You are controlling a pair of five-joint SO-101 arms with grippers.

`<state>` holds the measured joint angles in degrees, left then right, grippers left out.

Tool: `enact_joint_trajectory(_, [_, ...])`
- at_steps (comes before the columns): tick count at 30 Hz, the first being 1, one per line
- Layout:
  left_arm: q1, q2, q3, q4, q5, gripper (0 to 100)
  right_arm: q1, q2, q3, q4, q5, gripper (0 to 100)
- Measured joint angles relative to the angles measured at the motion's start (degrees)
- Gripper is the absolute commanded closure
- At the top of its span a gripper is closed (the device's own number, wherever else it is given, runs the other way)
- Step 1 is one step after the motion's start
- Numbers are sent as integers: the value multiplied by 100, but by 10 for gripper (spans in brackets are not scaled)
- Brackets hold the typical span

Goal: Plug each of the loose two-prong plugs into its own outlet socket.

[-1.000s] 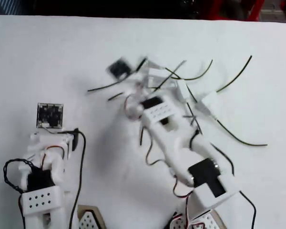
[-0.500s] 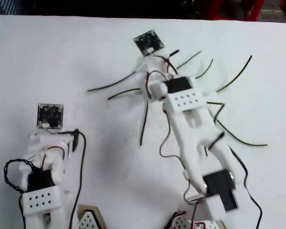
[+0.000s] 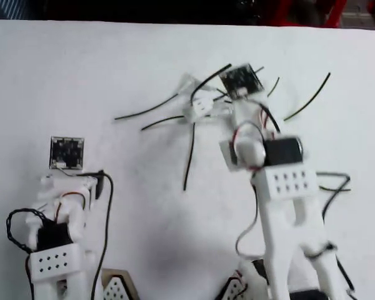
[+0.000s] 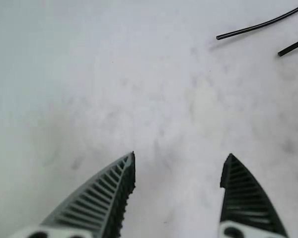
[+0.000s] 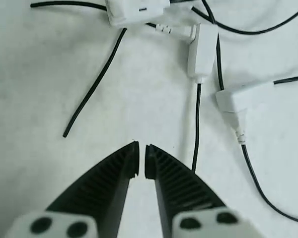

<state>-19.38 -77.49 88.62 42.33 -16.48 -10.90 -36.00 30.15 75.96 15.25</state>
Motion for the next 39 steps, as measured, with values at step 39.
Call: enact_joint_trajectory(39, [1134,-2611,862,1459,0,939,88,-6664,6602,-1890,0,978])
